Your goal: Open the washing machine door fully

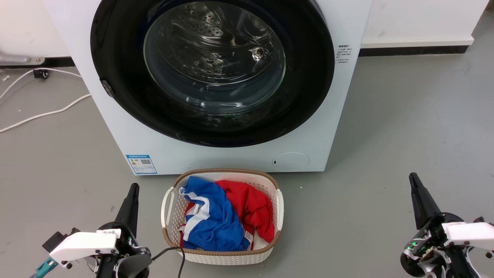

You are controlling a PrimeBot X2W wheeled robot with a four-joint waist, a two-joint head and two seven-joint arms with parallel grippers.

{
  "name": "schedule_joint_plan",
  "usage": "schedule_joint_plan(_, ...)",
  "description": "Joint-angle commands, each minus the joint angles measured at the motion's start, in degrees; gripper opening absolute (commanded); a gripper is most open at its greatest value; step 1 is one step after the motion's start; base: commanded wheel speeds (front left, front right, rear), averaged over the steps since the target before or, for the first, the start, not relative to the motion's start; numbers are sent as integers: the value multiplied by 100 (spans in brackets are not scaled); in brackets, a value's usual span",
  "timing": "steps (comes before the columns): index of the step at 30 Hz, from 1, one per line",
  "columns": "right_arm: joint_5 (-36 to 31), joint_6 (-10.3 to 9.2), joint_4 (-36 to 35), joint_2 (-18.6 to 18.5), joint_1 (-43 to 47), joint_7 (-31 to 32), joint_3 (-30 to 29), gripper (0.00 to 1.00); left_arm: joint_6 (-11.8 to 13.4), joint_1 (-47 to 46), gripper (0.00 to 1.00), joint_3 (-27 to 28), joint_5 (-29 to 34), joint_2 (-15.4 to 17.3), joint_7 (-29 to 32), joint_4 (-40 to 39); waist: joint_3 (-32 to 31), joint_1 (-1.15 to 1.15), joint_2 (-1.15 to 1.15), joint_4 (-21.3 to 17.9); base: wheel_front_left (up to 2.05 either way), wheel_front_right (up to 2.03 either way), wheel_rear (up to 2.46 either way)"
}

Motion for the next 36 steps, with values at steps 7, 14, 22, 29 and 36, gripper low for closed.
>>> schedule_joint_plan(7,-32,17,7,25,-63,17,-11,0,-17,-54,0,17,22,-1,15,4,0,0,0,0,0,0,0)
schedule_joint_plan(14,-39,17,7,30,-64,22,-18,0,-17,-54,0,18,23,-3,17,4,0,0,0,0,0,0,0)
schedule_joint_plan(22,-48,17,7,33,-65,29,-24,0,-17,-54,0,20,25,-3,19,4,0,0,0,0,0,0,0)
schedule_joint_plan(29,-7,-1,68,22,77,2,-4,100,4,61,100,-40,6,-16,-25,78,0,0,0,-1,0,0,0)
schedule_joint_plan(36,-22,0,-102,24,171,-155,87,100,3,63,100,-279,79,-15,-235,-26,0,0,0,-3,0,0,0)
